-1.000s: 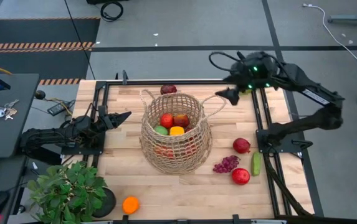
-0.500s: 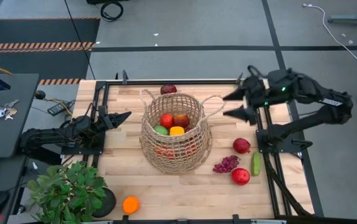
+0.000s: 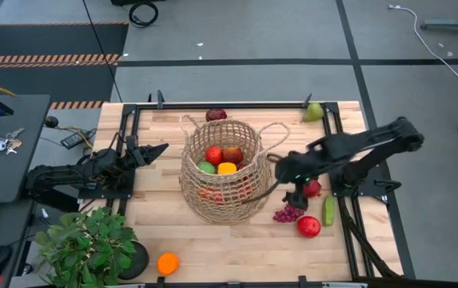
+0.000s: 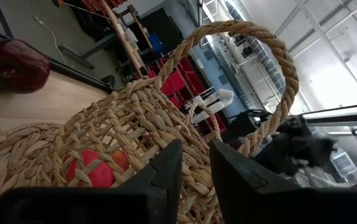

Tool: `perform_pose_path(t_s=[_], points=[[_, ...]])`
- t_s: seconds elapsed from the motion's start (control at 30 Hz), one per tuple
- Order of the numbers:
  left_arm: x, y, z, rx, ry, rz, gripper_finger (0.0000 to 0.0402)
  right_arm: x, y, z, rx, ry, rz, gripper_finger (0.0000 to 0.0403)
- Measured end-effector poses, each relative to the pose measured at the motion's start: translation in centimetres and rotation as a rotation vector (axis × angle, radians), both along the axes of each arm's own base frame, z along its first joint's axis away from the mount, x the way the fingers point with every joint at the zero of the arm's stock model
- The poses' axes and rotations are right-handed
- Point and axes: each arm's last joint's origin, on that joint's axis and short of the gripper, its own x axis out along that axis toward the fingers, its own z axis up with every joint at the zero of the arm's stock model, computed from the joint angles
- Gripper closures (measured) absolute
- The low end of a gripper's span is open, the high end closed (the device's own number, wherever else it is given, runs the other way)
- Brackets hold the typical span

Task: Build produce basket
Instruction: Put the red apple into the basket

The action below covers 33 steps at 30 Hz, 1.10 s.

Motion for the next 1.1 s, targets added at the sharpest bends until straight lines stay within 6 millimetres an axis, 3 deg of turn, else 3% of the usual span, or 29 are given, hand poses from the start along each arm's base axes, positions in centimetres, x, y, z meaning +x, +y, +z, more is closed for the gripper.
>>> perform_pose_path(t_s=[0.2, 0.33, 0.6, 1.1], points=[[0.0, 0.0, 0.0, 0.000, 0.000, 0.000, 0.0312, 1.5, 0.9, -4.6, 0.010, 0.429, -0.062, 0.0033], [0.0, 0.0, 0.0, 0.000, 0.000, 0.000, 0.0315, 0.9, 2.6, -5.7, 0.023, 0.588, 0.012, 0.0014], [0.0, 0.0, 0.0, 0.000, 0.001, 0.000, 0.0314, -0.8, 6.1, -7.2, -0.031, 0.629, 0.112, 0.0004], [0.0, 0.0, 0.0, 0.000, 0.001, 0.000, 0.0310, -4.0, 8.5, -13.2, -0.034, 0.726, 0.121, 0.0003]])
